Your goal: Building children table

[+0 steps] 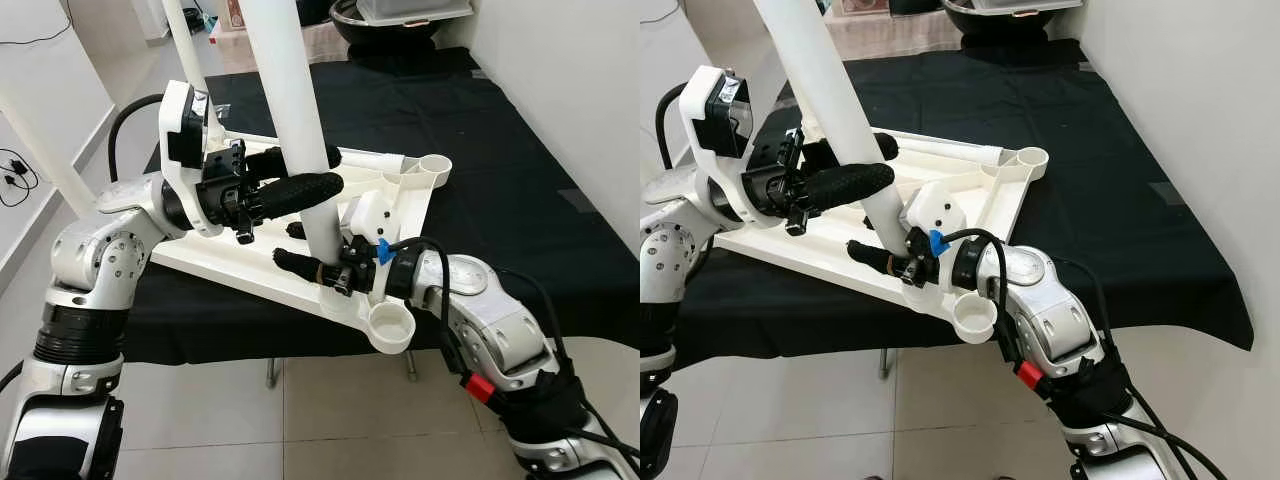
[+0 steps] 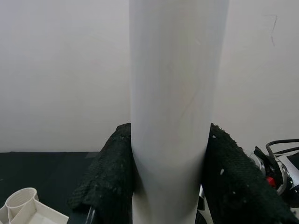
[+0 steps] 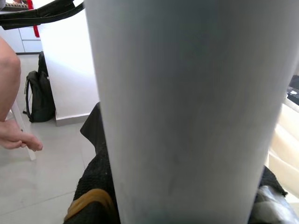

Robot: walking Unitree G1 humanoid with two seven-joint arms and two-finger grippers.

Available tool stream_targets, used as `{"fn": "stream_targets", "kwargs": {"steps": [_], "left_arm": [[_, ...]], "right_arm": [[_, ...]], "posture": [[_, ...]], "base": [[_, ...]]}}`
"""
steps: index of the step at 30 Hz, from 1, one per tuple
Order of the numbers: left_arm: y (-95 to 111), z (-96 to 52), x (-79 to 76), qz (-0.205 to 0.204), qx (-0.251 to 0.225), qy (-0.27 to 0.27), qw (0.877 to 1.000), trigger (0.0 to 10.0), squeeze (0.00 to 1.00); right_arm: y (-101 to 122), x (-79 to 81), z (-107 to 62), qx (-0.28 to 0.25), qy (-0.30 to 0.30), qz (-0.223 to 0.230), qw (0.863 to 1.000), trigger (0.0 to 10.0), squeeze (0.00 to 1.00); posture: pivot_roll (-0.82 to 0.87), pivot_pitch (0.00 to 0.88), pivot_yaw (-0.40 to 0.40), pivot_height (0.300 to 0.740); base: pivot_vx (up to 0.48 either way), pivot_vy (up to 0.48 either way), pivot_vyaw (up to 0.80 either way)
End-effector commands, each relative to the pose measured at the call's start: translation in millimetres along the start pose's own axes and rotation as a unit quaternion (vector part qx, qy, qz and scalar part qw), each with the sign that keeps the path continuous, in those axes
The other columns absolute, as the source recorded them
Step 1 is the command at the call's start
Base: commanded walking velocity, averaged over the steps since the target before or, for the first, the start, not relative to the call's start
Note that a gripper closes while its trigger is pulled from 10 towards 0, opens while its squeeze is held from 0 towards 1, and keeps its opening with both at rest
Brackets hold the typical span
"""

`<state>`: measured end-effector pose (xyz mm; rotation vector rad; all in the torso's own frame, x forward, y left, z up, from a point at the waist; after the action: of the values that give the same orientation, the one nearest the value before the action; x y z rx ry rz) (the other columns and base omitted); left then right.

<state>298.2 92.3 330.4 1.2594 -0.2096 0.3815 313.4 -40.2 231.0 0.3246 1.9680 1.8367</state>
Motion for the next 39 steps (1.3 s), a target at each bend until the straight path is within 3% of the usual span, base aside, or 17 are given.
{"fn": "stream_targets", "kwargs": {"steps": [1,9,10,13,17,19,20,21,30,32,33,34,35,36,37,38,39], "left_arm": [[0,3.7,-9.1,-0.005,-0.008,-0.026,1.000,0.0,0.00],[-3,6.2,-8.7,-0.008,-0.008,-0.024,1.000,0.0,0.00],[0,6.4,0.6,-0.001,-0.012,0.007,1.000,10.0,1.00],[11,0.8,26.7,0.034,-0.020,0.090,0.995,10.0,1.00],[23,-9.4,40.8,0.047,-0.037,0.134,0.989,10.0,1.00],[40,-27.5,52.7,0.055,-0.059,0.178,0.981,10.0,1.00],[40,-27.5,52.7,0.055,-0.059,0.178,0.981,10.0,1.00],[56,-41.4,58.1,0.070,-0.075,0.205,0.973,10.0,1.00],[101,-63.8,58.2,0.108,-0.135,0.256,0.951,10.0,1.00],[108,-68.0,53.9,0.104,-0.156,0.272,0.944,10.0,1.00],[108,-68.0,53.9,0.104,-0.156,0.272,0.944,10.0,1.00],[104,-68.4,50.7,0.099,-0.155,0.276,0.943,10.0,1.00],[90,-67.0,44.3,0.089,-0.139,0.276,0.947,10.0,1.00],[63,-62.2,34.0,0.061,-0.109,0.272,0.954,10.0,0.20],[44,-58.9,25.6,0.040,-0.090,0.268,0.958,10.0,0.20],[26,-55.3,17.2,0.025,-0.068,0.265,0.962,10.0,0.00],[17,-53.2,12.6,0.018,-0.057,0.263,0.963,10.0,0.00]], "right_arm": [[-2,1.1,4.0,0.011,-0.006,0.003,1.000,0.0,0.00],[-8,-1.4,4.7,0.028,-0.022,0.002,0.999,0.0,0.00],[-8,-5.1,5.3,0.025,-0.037,0.008,0.999,0.0,0.00],[-7,-17.5,5.2,0.016,-0.078,0.021,0.997,0.0,0.00],[-5,-24.9,3.6,0.008,-0.099,0.034,0.994,0.0,0.00],[-4,-32.2,0.9,0.001,-0.117,0.041,0.992,0.0,0.00],[-4,-32.2,0.9,0.001,-0.117,0.041,0.992,0.0,0.00],[-2,-38.0,-1.4,-0.005,-0.131,0.044,0.990,0.0,0.00],[7,-60.3,-7.4,-0.032,-0.188,0.063,0.980,0.0,0.00],[12,-79.1,-13.1,-0.056,-0.244,0.085,0.964,0.6,0.00],[12,-79.1,-13.1,-0.056,-0.244,0.085,0.964,0.6,0.00],[15,-86.9,-16.2,-0.072,-0.267,0.099,0.956,6.5,0.00],[22,-92.7,-19.4,-0.097,-0.279,0.114,0.948,10.0,0.00],[34,-96.0,-23.4,-0.135,-0.279,0.125,0.943,10.0,0.00],[43,-97.2,-26.3,-0.159,-0.276,0.129,0.939,10.0,0.00],[48,-97.4,-28.4,-0.174,-0.270,0.129,0.938,10.0,0.00],[51,-97.2,-29.5,-0.180,-0.267,0.129,0.938,10.0,0.00]], "posture": [[-0.05,0.115,0.085,0.740],[-0.05,0.118,0.086,0.740],[-0.05,0.119,0.085,0.740],[-0.05,0.120,0.085,0.740],[-0.05,0.121,0.083,0.740],[-0.05,0.116,0.080,0.740],[-0.05,0.116,0.080,0.740],[-0.05,0.115,0.079,0.740],[-0.04,0.110,0.070,0.740],[-0.04,0.113,0.065,0.740],[-0.04,0.113,0.065,0.740],[-0.04,0.113,0.065,0.740],[-0.03,0.118,0.064,0.740],[-0.03,0.127,0.062,0.740],[-0.03,0.129,0.061,0.740],[-0.03,0.129,0.061,0.740],[-0.03,0.132,0.061,0.740]], "base": [[0.000,0.000,0.00],[0.000,0.000,0.00],[0.000,0.000,0.00],[0.000,0.000,0.00],[0.000,0.000,0.00],[0.000,0.000,0.00],[0.000,0.000,0.00],[0.000,0.000,0.00],[0.000,0.000,0.00],[0.000,0.000,0.00],[0.000,0.000,0.00],[0.000,0.000,0.00],[0.000,0.000,0.00],[0.000,0.000,0.00],[0.000,0.000,0.00],[0.000,0.000,0.00],[0.000,0.000,0.00]]}}
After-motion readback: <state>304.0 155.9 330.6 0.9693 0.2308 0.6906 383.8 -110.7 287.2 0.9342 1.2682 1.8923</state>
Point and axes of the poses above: a point about 5 cm out from each wrist's last joint towards the gripper, its own z axis pointing out of the wrist towards the gripper, its own y axis along the axis of the wrist's last joint, x = y × z, the point moved 4 cm from there along z, pointing out of the wrist towards the gripper, and after that the axes turned 6 degrees about z, right-handed, at the moved point
